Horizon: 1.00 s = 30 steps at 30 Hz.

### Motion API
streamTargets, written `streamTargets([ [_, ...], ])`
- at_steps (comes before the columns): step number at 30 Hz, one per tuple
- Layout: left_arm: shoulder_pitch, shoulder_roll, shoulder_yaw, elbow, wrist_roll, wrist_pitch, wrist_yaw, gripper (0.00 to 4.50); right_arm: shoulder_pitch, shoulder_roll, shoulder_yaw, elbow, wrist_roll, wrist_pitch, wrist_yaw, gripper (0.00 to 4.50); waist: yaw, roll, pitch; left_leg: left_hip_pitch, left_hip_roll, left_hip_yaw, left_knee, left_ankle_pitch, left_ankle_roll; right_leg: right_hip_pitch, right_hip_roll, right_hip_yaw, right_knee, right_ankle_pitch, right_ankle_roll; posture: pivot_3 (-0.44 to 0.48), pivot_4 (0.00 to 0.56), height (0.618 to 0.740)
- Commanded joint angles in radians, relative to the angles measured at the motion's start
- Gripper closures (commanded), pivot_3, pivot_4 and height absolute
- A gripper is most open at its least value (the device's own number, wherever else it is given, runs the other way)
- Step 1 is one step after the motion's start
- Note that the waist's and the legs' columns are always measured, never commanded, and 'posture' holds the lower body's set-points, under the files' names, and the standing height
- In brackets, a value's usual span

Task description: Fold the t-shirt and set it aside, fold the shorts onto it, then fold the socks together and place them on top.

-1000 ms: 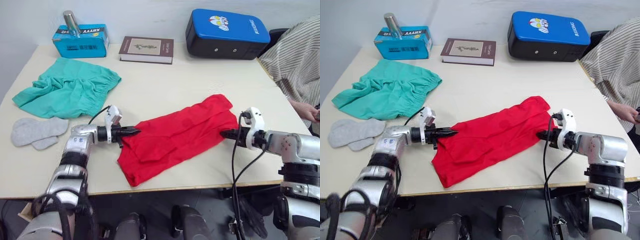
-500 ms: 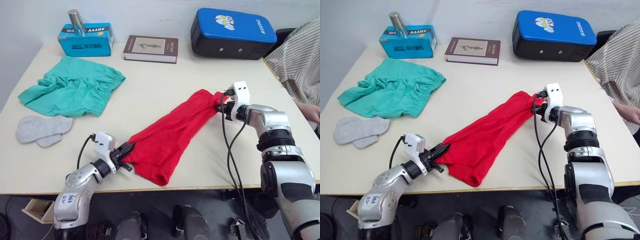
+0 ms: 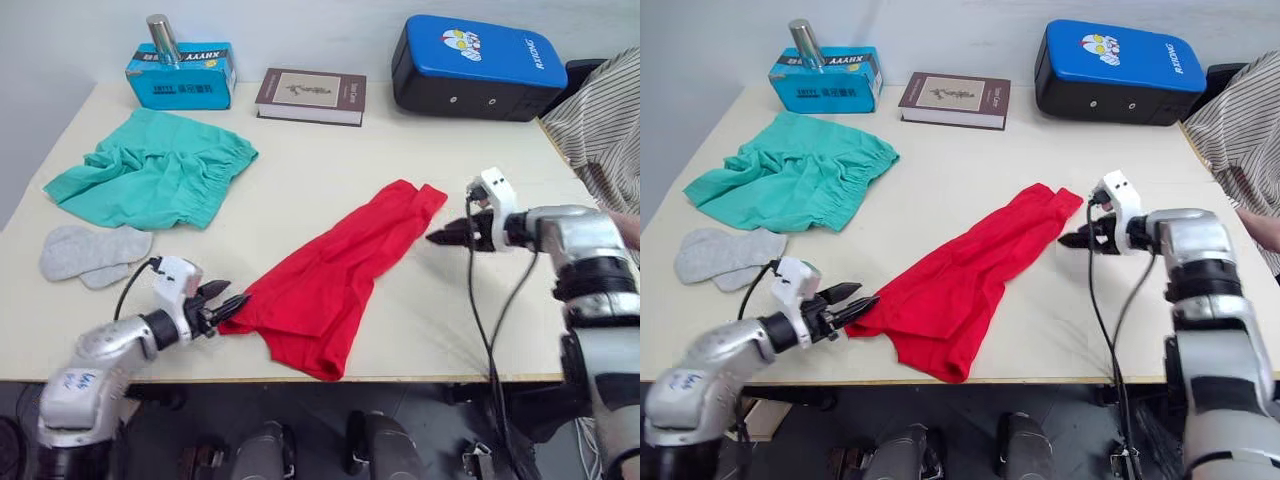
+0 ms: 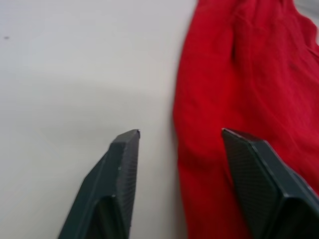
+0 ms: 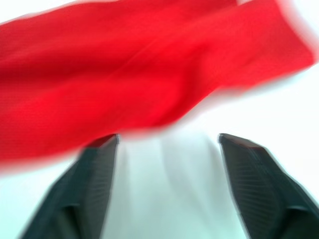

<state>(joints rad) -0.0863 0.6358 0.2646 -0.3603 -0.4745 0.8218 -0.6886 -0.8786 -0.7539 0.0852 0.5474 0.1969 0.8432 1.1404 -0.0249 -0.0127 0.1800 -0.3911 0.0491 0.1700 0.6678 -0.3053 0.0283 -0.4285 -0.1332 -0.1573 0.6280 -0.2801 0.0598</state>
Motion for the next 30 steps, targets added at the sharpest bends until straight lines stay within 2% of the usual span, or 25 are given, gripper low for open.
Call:
streamTargets([
  [1, -0.114, 0.091, 0.004, 0.104, -0.089, 0.052, -0.141, 0.78, 0.143, -0.078, 0.001, -0.409, 0.175, 0.275, 0.092, 0.01, 0.0, 0.001, 0.0, 0.0, 0.0, 0.0, 0.0, 0.0, 0.0, 0.0, 0.0, 0.0, 0.0, 0.0, 0.0, 0.0, 0.15, 0.74],
  [3, -0.204, 0.132, -0.032, 0.185, -0.099, 0.067, -0.195, 0.16, 0.232, -0.087, -0.022, -0.588, 0.255, 0.385, 0.074, 0.0, -0.003, 0.001, 0.0, 0.0, 0.0, 0.0, 0.0, 0.0, 0.0, 0.0, 0.0, -0.001, -0.001, 0.0, 0.0, 0.0, 0.15, 0.74],
  [4, -0.253, 0.141, -0.058, 0.225, -0.09, 0.062, -0.214, 0.02, 0.27, -0.077, -0.042, -0.656, 0.29, 0.435, 0.052, 0.0, -0.003, 0.001, 0.0, 0.0, 0.0, 0.001, 0.0, 0.0, 0.0, 0.0, 0.0, -0.001, -0.001, 0.0, 0.0, 0.0, 0.15, 0.74],
  [9, -0.557, 0.029, -0.215, 0.541, 0.032, -0.074, -0.213, 0.02, 0.447, 0.035, -0.099, -0.901, 0.4, 0.599, -0.089, 0.0, 0.01, 0.0, 0.0, 0.001, -0.001, 0.0, -0.001, 0.0, -0.002, 0.0, 0.001, -0.001, 0.0, 0.0, 0.0, 0.0, 0.15, 0.74],
  [12, -0.726, -0.079, -0.279, 0.789, 0.105, -0.171, -0.209, 0.02, 0.472, 0.113, -0.115, -0.936, 0.411, 0.658, -0.19, 0.0, 0.022, 0.0, 0.0, 0.0, -0.003, 0.001, 0.0, 0.0, 0.0, 0.0, 0.003, -0.001, 0.001, 0.001, 0.0, 0.0, 0.15, 0.74],
  [17, -0.928, -0.213, -0.32, 1.214, 0.215, -0.343, -0.202, 0.02, 0.474, 0.199, -0.105, -0.958, 0.452, 0.736, -0.274, 0.0, 0.017, -0.004, -0.002, 0.0, -0.003, 0.003, 0.002, 0.0, 0.001, 0.0, 0.005, -0.002, 0.0, 0.001, 0.001, 0.0, 0.15, 0.74],
  [22, -1.046, -0.317, -0.334, 1.491, 0.304, -0.466, -0.203, 0.02, 0.49, 0.287, -0.08, -0.961, 0.488, 0.771, -0.363, 0.0, 0.004, -0.005, -0.002, 0.0, -0.002, 0.003, 0.0, 0.0, 0.001, -0.001, 0.006, -0.002, 0.0, 0.001, 0.001, 0.0, 0.15, 0.74],
  [27, -1.093, -0.365, -0.322, 1.592, 0.36, -0.536, -0.192, 0.02, 0.501, 0.354, -0.084, -0.956, 0.521, 0.771, -0.446, 0.0, -0.003, -0.006, -0.004, 0.002, -0.002, 0.003, 0.0, 0.0, 0.001, 0.0, 0.004, -0.002, 0.0, 0.001, 0.001, 0.0, 0.15, 0.74],
  [29, -1.108, -0.382, -0.314, 1.608, 0.368, -0.531, -0.211, 0.4, 0.51, 0.377, -0.095, -0.955, 0.542, 0.771, -0.478, 0.0, -0.003, -0.006, -0.004, 0.002, -0.002, 0.002, 0.0, 0.0, 0.001, 0.0, 0.004, -0.002, 0.0, 0.001, 0.001, 0.0, 0.15, 0.74],
  [30, -1.11, -0.387, -0.315, 1.613, 0.378, -0.536, -0.21, 0.55, 0.515, 0.384, -0.098, -0.955, 0.554, 0.771, -0.491, 0.18, -0.003, -0.006, -0.004, 0.002, -0.002, 0.002, 0.0, 0.0, 0.001, 0.0, 0.004, -0.002, 0.0, 0.001, 0.001, 0.0, 0.15, 0.74],
])
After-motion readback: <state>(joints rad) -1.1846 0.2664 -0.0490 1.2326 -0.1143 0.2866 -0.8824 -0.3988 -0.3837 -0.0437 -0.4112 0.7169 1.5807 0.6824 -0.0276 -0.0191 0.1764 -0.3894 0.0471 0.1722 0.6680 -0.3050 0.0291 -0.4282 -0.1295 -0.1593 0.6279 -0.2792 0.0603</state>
